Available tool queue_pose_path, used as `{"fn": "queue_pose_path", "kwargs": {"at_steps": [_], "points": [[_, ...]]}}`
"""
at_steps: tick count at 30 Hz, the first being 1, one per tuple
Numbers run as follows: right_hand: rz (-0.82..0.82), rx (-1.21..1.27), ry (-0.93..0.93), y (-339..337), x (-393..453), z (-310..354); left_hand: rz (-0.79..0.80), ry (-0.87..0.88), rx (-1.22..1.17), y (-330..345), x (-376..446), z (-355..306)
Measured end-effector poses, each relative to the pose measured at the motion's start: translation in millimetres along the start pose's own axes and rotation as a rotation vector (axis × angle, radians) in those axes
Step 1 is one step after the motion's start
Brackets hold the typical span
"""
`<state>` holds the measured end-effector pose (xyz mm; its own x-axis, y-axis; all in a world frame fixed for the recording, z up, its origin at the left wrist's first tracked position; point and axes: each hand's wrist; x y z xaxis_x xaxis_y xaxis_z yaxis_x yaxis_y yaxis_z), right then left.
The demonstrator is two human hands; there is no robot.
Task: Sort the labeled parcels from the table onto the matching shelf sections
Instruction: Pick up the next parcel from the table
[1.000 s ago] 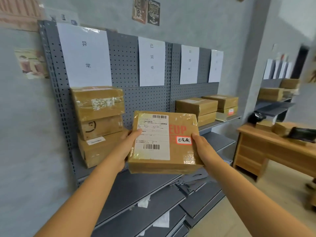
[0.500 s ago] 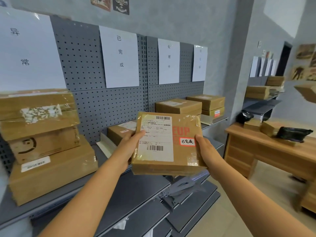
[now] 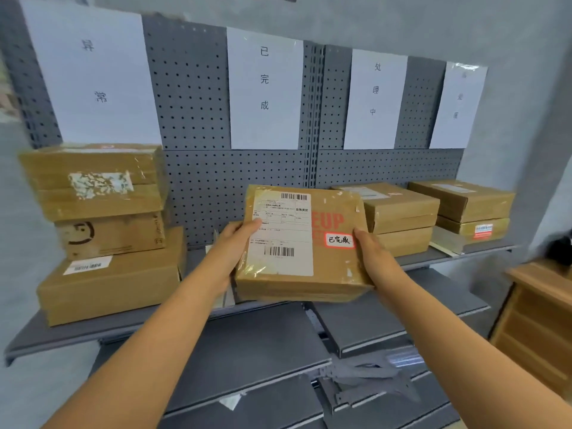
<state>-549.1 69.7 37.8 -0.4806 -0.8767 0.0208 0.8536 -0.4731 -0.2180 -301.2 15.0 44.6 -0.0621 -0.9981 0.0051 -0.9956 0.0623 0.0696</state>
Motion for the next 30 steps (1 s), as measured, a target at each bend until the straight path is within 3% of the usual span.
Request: {"fn": "queue_pose_path", "kwargs": {"at_steps": [8, 15, 30], "points": [[0.133, 0.063, -0.083, 50.2, 92.0, 37.7, -0.091, 0.071, 0.011, -13.4, 81.7, -24.2], [0.092, 0.004, -0.133, 72.5, 161.0, 52.8, -0.097, 0.066, -0.008, -0.1, 152.7, -29.1], [0.203, -0.106, 0.0, 115.5, 261.3, 44.1, -0.197, 0.005, 0.08, 10.8, 222.6, -12.4]]}}
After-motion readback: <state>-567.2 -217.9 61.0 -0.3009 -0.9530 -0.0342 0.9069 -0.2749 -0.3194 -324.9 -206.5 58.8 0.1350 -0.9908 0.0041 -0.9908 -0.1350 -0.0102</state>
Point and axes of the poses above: each hand's wrist, its own x-axis towards the middle knuckle, its own y-axis out of the palm, z = x × y, and after that the axes turned 5 degrees about -z, right-handed
